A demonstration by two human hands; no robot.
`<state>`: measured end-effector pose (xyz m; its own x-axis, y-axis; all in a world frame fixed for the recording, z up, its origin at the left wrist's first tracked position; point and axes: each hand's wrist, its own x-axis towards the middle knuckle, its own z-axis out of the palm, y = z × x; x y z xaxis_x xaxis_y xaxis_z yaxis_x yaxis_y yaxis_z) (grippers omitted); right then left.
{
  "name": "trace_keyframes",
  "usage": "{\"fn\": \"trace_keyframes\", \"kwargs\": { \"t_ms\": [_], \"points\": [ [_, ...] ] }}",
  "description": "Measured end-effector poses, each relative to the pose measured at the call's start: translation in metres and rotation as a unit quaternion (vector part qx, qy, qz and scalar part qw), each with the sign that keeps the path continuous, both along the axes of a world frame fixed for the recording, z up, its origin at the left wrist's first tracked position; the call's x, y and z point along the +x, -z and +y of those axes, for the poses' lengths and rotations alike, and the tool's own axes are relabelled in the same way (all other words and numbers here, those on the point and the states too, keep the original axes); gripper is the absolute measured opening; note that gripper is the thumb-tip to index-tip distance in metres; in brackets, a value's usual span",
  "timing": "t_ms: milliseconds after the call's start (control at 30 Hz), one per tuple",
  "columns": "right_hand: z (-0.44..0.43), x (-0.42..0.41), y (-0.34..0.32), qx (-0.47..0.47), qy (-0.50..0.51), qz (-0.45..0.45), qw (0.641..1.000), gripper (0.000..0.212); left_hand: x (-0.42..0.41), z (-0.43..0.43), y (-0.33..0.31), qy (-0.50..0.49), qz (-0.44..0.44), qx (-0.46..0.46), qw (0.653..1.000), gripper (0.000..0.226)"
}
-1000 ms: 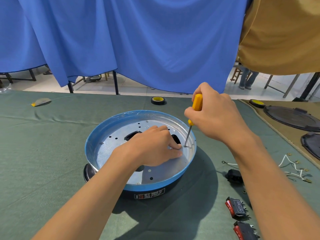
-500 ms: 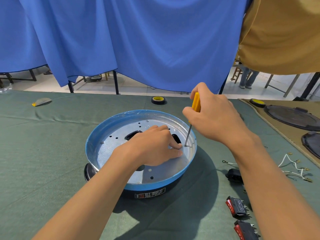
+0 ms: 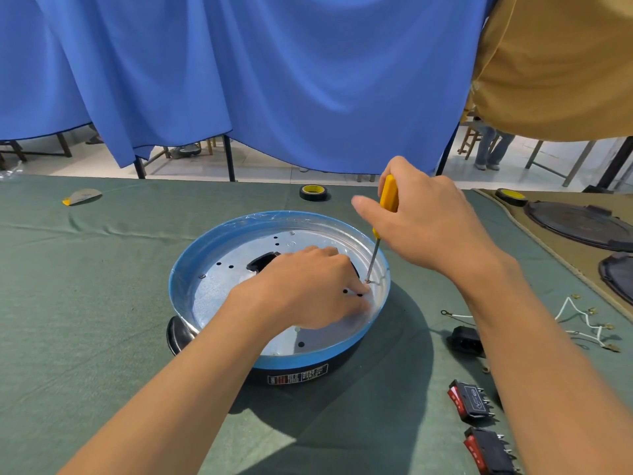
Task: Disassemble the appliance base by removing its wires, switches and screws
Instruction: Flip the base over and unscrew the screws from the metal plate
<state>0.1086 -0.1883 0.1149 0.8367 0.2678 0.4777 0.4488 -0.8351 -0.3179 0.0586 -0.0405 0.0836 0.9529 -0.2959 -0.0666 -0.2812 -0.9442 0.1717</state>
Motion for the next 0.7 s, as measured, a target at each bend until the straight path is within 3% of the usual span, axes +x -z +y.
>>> {"fn": "trace_keyframes", "kwargs": {
  "t_ms": [67,233,433,567,700],
  "points": [
    [0.0011,-0.0012,-0.0009,0.006,0.003,-0.019,1.000,0.039,-0.0012,-0.0003,-0.0002,-0.002,0.009,0.004,1.000,0.036],
    [0.0017,-0.0014,-0.0028,0.015,-0.020,-0.003,1.000,0.018,-0.0011,-0.0017,-0.0011,-0.018,0.017,0.011,1.000,0.034],
    [0.0020,-0.0020,-0.0004,-0.010,0.025,-0.025,0.999,0.037,0.0002,-0.0038,0.0008,-0.036,0.009,0.014,0.999,0.039],
    [0.0021,0.0019,-0.0001,0.015,0.004,-0.009,1.000,0.021,0.0001,-0.0052,0.0017,-0.035,0.007,0.021,0.999,0.041],
    [0.0023,0.0046,0.0008,0.029,-0.037,0.015,0.999,0.023,0.0008,-0.0064,0.0012,-0.033,0.011,0.029,0.999,0.041]
  ]
}}
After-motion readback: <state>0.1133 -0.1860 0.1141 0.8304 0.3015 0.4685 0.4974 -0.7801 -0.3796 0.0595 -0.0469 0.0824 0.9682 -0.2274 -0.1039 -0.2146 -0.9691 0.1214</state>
